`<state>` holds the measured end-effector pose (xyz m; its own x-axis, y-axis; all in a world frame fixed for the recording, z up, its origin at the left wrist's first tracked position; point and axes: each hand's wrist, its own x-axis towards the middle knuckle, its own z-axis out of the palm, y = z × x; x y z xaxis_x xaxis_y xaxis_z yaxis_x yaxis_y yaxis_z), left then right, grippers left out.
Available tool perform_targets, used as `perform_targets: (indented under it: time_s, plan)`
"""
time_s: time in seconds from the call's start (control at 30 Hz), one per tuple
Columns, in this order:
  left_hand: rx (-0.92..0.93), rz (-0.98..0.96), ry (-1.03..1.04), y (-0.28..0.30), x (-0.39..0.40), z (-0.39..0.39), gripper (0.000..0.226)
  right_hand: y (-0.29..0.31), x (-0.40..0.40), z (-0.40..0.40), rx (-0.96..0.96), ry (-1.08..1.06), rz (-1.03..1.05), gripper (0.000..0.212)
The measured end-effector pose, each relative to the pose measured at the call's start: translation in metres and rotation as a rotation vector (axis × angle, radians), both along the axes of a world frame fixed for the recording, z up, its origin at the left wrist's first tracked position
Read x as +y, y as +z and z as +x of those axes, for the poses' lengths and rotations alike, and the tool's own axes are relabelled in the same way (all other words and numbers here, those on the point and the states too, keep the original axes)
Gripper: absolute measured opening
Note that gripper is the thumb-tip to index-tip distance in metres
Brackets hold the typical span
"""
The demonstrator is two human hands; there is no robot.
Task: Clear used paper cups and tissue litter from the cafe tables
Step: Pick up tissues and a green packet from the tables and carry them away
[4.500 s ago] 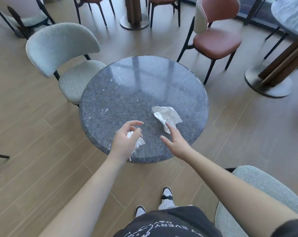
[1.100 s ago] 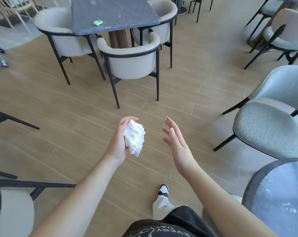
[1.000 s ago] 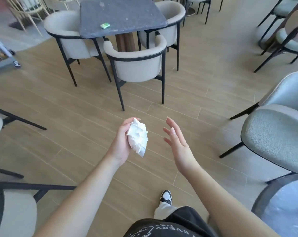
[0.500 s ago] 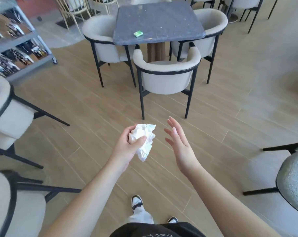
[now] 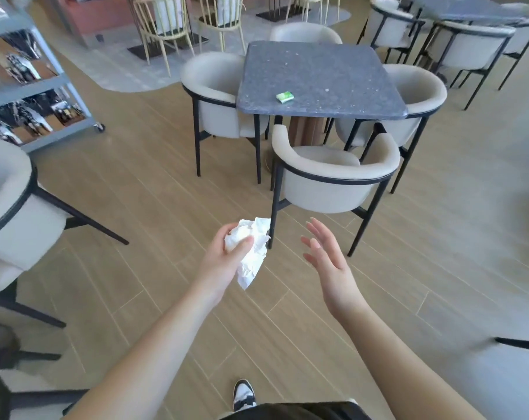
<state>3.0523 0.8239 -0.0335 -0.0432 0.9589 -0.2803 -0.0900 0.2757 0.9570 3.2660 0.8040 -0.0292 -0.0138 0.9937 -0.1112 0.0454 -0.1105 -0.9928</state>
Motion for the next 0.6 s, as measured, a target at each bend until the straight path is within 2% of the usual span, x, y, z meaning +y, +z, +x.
perform_targets:
  time_s: [0.2, 0.43, 0.6]
  plan:
    - [0.007, 0.006, -0.019, -0.006, 0.067, 0.003, 0.059, -0.003, 0.063, -0.002, -0.01, -0.006, -0.022, 0.038]
    - [0.047, 0.02, -0.037, -0.014, 0.163, 0.03, 0.037, -0.019, 0.165, 0.02, 0.028, -0.007, -0.038, 0.036]
    - [0.081, 0.007, -0.011, -0.005, 0.239, 0.054, 0.054, -0.013, 0.25, 0.047, 0.027, 0.003, -0.035, 0.041]
